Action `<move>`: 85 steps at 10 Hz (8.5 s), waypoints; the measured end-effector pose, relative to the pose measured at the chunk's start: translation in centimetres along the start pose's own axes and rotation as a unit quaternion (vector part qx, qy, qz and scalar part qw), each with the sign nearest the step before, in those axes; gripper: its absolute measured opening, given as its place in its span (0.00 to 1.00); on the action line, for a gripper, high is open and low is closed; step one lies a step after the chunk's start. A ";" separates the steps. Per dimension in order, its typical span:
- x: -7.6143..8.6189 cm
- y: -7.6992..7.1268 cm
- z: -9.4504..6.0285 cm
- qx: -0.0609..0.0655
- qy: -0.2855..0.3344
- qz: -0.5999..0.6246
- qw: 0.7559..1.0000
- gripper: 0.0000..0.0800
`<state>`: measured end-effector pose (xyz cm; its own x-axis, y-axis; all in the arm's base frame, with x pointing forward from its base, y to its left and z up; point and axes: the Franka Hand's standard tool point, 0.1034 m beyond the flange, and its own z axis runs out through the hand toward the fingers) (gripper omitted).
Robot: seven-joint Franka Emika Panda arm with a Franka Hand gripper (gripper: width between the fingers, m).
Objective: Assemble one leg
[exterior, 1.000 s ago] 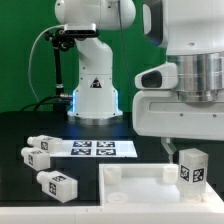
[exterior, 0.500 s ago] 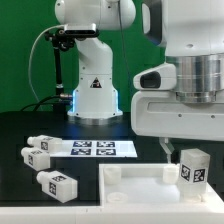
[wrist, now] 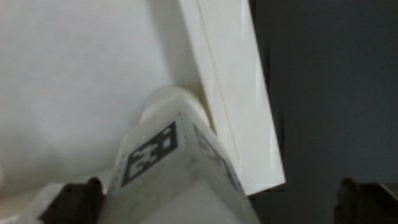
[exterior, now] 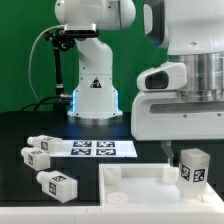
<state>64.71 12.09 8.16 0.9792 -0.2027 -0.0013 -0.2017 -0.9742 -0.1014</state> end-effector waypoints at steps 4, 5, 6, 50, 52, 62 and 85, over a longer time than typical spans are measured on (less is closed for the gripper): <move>0.0 0.1 0.1 -0.030 0.005 -0.120 0.992 0.81; 0.0 0.1 0.1 -0.030 0.005 -0.111 0.993 0.67; 0.0 0.1 0.1 -0.030 0.005 -0.112 0.993 0.49; -0.9 1.9 0.8 -0.009 -0.003 -0.007 1.000 0.81; -0.8 1.8 0.8 -0.013 -0.001 -0.095 0.995 0.81; -0.7 0.7 0.9 -0.022 0.037 0.218 0.975 0.36; -0.9 0.7 1.0 -0.030 0.060 0.109 0.992 0.36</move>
Offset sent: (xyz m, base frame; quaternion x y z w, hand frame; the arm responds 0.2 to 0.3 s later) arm 0.0000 0.0000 0.0000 0.0000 0.0000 0.0000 1.0000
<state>63.75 11.70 7.06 0.9036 -0.4161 0.1016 -0.4129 -0.9093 -0.0521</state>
